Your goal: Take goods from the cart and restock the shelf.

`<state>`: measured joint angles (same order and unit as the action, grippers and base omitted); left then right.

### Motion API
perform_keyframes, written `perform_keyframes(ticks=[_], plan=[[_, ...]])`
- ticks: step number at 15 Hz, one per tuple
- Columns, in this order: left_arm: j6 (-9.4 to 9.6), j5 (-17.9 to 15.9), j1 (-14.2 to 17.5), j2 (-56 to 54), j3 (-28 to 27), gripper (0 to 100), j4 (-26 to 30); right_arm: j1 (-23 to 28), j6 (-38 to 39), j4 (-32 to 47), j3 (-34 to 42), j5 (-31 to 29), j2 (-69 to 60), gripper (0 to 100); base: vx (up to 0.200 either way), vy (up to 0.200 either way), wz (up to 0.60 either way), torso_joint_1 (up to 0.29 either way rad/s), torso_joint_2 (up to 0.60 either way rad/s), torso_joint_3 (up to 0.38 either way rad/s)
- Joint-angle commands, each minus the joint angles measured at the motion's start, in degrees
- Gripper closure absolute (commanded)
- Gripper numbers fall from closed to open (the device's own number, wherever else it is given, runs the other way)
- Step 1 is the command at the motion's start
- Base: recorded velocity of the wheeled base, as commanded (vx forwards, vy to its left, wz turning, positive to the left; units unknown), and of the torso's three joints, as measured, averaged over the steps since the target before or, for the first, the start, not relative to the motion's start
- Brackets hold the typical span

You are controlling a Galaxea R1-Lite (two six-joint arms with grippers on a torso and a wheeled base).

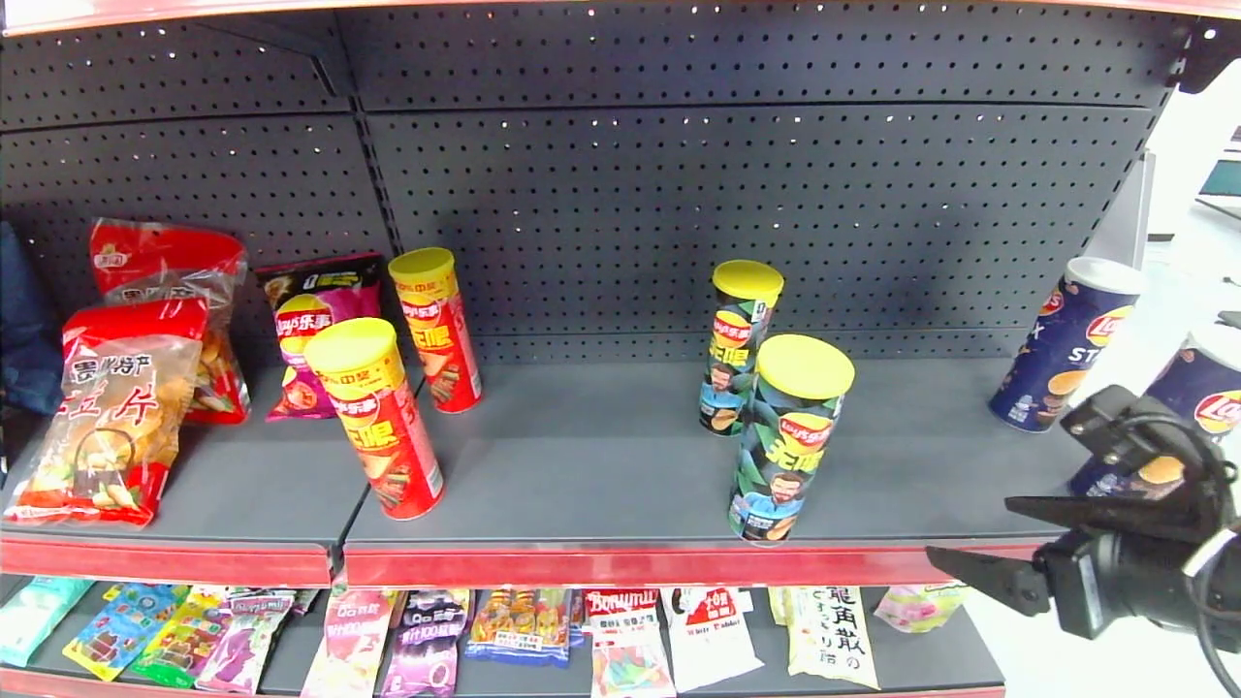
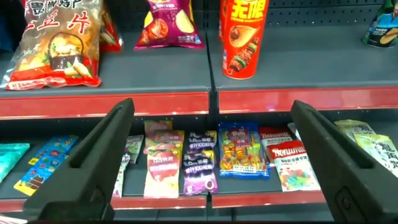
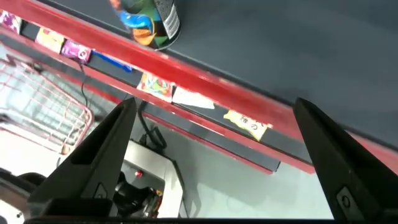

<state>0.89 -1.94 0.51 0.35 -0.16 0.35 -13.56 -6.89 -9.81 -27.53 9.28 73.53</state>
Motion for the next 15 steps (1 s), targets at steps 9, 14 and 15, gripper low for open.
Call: perform_keyframes(ticks=[9, 14, 15], plan=[[-0.01, 0.0, 0.1, -0.09, -0.02, 0, 0.0, -2.62, -0.41, -2.93, -6.66, -2.95, 19.02, 0, 0.0, 0.0, 0.0, 0.0, 0.0, 0.0], [-0.01, 0.0, 0.02, -0.09, -0.02, 0, 0.0, -4.55, -0.32, -2.93, -10.53, -3.39, 22.18, 0, 0.0, 0.0, 0.0, 0.0, 0.0, 0.0], [-0.01, 0.0, 0.02, -0.09, -0.02, 0, 0.0, -4.64, -0.32, -2.93, -11.06, -3.74, 22.97, 0, 0.0, 0.0, 0.0, 0.0, 0.0, 0.0]])
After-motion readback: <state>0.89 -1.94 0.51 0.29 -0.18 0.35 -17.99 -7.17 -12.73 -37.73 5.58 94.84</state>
